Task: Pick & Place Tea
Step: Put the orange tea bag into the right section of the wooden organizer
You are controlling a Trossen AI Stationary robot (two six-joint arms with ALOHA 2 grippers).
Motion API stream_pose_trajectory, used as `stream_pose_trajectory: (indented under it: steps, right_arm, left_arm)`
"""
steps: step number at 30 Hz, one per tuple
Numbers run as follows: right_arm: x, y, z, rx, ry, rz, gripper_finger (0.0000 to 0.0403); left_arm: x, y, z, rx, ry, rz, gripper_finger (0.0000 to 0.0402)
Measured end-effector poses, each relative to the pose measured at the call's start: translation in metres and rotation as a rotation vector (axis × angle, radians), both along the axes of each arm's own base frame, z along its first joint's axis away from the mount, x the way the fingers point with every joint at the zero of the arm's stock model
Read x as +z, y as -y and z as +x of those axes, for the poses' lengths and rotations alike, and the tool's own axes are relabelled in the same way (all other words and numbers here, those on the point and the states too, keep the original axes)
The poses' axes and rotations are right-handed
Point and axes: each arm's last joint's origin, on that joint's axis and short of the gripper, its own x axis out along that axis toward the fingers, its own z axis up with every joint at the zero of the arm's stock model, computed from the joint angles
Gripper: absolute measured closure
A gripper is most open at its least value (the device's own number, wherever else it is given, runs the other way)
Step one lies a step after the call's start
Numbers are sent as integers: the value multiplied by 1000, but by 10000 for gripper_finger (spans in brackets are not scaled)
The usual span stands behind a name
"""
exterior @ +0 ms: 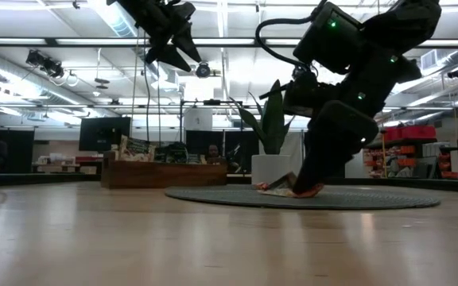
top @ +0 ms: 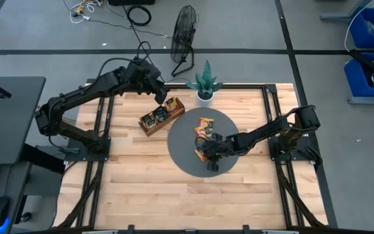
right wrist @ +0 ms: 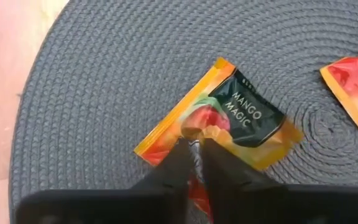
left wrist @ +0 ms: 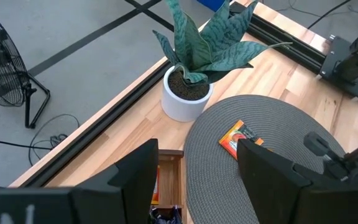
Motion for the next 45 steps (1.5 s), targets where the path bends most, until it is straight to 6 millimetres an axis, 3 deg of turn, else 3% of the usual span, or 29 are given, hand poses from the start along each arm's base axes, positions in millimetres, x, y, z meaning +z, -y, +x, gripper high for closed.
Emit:
stream_pose_trajectory:
  steps: [3, 11, 19, 29, 33, 45]
  right_arm:
    - [1, 0, 0, 5, 9, 1, 395]
    - [23, 0, 4, 30, -9, -56, 402]
    - [76, 1, 21, 135, 42, -265, 403]
    - [149, 4, 43, 198, 189, -574, 403]
    - [172, 5, 51, 222, 248, -624, 403]
    - [206, 13, 61, 237, 341, -702, 403]
  left_arm:
    - [0, 0, 0, 0, 0, 0, 177]
    - [0, 0, 0, 0, 1, 0, 177]
    - [0, 1, 1, 10, 59, -107, 177]
    - [2, 16, 6, -186, 204, -530, 177]
    - [2, 28, 12, -202, 205, -596, 177]
    - [5, 58, 25, -332, 206, -613, 177]
